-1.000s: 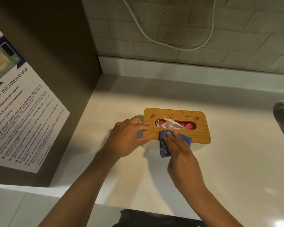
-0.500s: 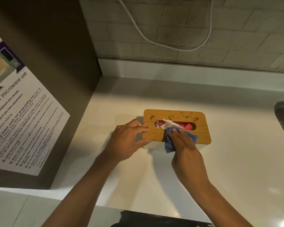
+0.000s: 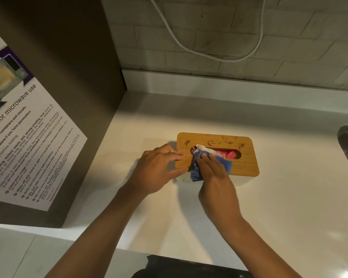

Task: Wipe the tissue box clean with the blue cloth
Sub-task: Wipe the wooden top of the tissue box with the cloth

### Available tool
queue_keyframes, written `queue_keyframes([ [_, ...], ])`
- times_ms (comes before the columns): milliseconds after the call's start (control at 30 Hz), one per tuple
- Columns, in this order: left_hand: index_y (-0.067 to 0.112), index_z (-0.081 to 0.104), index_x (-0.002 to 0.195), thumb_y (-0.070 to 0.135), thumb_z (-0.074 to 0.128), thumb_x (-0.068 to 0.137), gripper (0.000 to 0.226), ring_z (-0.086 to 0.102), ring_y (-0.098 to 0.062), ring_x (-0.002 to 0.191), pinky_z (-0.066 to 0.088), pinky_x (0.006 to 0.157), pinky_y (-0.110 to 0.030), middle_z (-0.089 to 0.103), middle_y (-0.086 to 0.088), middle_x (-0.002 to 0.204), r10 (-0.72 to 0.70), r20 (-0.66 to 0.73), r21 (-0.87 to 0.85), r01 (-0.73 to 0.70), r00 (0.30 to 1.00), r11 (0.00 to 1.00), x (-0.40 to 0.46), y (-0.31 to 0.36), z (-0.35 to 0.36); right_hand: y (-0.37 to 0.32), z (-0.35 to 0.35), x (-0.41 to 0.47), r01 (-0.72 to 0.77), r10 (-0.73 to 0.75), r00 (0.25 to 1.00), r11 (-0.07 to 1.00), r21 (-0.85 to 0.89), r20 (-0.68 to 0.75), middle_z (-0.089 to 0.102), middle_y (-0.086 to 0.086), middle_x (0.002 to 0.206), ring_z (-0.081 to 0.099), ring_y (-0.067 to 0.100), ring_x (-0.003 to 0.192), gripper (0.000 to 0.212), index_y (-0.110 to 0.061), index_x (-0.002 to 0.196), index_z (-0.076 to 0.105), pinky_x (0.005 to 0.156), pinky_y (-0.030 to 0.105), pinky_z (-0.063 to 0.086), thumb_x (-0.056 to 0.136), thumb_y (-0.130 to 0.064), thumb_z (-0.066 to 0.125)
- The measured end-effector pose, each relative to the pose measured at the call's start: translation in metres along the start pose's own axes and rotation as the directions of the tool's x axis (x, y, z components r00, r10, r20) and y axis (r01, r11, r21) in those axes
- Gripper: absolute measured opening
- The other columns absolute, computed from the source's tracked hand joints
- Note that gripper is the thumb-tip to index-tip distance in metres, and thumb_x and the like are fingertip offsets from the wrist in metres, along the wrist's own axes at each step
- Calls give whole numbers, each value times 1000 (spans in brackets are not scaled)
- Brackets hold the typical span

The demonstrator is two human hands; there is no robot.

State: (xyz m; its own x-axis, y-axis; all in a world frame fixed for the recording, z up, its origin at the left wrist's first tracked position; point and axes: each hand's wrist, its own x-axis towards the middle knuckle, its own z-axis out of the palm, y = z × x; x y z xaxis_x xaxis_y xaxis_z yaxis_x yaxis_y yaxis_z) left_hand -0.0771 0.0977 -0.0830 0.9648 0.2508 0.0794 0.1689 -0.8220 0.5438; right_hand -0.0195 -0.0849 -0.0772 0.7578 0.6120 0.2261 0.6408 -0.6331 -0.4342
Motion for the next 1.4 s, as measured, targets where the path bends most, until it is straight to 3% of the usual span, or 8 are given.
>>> queue_keyframes([
  [233,33,63,137,51,77,86,56,57,-13,114,50,96,-39,60,11,123,24,34,-6,-24,999,1000,4,-1,-9,5,0,-15,40,-42,999,998,45,30,64,16,123,55,36,120,70,0,117,67,99,44,35,52,23,75],
  [333,44,44,144,66,78,72,83,44,-8,129,44,107,-36,41,21,141,-27,100,-111,38,995,993,12,-7,-23,6,-5,-18,37,-39,999,997,64,35,64,13,125,55,33,122,70,-3,118,67,98,39,37,53,24,72],
  [467,44,11,156,75,84,53,131,18,-6,148,26,118,-37,12,32,159,-48,289,-51,65,956,997,35,-13,-38,6,-9,-18,39,-41,999,996,80,33,64,13,123,56,34,121,70,-2,118,67,98,40,36,53,24,72],
  [667,41,10,160,79,81,54,133,16,-13,153,26,123,-46,9,24,167,-35,440,76,2,898,997,64,-21,-29,7,-8,-18,43,-46,998,996,77,44,66,15,119,59,36,116,70,0,116,68,94,44,39,50,24,75],
  [933,38,17,155,97,61,52,126,25,-12,145,26,116,-38,21,17,159,-12,253,162,-30,967,986,39,-17,-8,28,-17,-14,-26,25,1000,999,23,19,61,12,129,52,31,125,64,-3,122,64,90,28,41,63,22,69],
  [1167,29,29,147,102,44,58,116,43,-21,133,39,106,-41,42,3,149,-182,-131,200,205,975,958,-17,31,40,32,-22,-14,-102,102,995,995,-1,5,59,16,131,55,35,122,62,-2,123,64,90,40,49,65,19,72],
  [1300,26,25,153,94,53,64,116,38,-21,138,36,110,-40,37,1,155,-210,-161,218,242,964,945,-26,34,44,20,-14,-39,7,-6,997,1000,-16,80,63,15,125,58,34,118,69,-2,120,65,94,36,40,56,17,81],
  [1400,26,28,151,97,49,62,116,39,-20,135,36,108,-39,39,2,151,-178,-138,226,206,974,952,-26,34,37,33,-24,-36,24,-26,997,999,31,74,59,13,130,54,32,123,65,-3,124,63,100,44,42,64,19,71],
])
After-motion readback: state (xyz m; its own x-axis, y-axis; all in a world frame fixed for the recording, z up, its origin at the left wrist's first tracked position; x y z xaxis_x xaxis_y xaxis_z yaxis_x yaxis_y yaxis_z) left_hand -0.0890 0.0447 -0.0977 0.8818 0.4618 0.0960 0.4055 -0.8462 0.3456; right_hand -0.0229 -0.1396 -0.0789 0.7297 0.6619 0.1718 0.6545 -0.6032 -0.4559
